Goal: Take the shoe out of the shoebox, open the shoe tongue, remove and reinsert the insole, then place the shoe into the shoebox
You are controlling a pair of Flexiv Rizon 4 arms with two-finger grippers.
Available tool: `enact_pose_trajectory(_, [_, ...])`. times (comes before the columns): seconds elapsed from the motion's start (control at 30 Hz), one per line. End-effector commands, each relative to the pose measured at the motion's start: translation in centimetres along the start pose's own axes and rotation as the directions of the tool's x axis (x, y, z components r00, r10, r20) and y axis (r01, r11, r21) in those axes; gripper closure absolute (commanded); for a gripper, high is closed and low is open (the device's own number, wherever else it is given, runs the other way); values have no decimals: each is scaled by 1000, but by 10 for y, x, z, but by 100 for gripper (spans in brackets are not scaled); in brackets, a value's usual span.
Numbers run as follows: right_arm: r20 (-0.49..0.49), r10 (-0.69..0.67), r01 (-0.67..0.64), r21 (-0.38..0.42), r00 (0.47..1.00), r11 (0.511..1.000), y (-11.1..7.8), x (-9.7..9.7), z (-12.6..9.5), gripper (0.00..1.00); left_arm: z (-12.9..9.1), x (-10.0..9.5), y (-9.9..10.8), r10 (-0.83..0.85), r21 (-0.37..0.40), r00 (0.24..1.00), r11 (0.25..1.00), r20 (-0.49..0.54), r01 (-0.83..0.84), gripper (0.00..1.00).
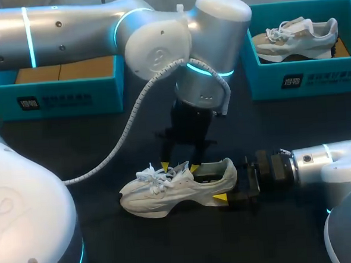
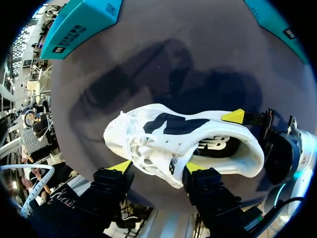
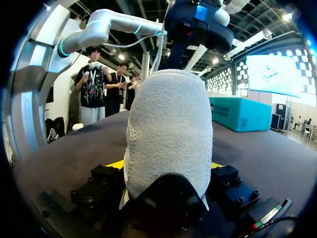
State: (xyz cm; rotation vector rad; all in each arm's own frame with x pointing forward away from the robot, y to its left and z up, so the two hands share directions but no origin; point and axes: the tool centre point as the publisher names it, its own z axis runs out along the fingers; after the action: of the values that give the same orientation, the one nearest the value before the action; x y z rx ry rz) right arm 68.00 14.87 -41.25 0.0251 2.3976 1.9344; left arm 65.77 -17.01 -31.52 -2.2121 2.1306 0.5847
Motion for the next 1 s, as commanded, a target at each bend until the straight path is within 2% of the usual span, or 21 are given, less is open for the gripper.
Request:
enact_pose_trajectory(0.03, [2, 0, 0, 5, 1000, 1000, 0, 1, 3, 100, -3, -9, 5, 4, 9, 999, 1000, -36, -3, 46])
enact_pose_trajectory(0.27, [2, 0, 0, 5, 1000, 1000, 0, 1, 3, 100, -8, -13, 9, 19, 20, 996, 1000, -90, -17, 58])
enact_pose_trajectory(0.47, [2, 0, 0, 5, 1000, 1000, 0, 1, 3, 100, -9, -15, 10, 26, 27, 991, 999, -129, -22, 83])
enact_pose_trajectory(0.73, [2, 0, 0, 5, 1000, 1000, 0, 1, 3, 100, -8, -16, 10, 39, 39, 982, 999, -187, -33, 93])
enact_pose_trajectory(0.77, [2, 0, 0, 5, 1000, 1000, 0, 1, 3, 100, -7, -17, 9, 42, 33, 977, 999, -210, -36, 100])
enact_pose_trajectory(1.0, [2, 0, 0, 5, 1000, 1000, 0, 1, 3, 100, -13, -36, 9, 70, 36, 934, 997, -351, -62, 100])
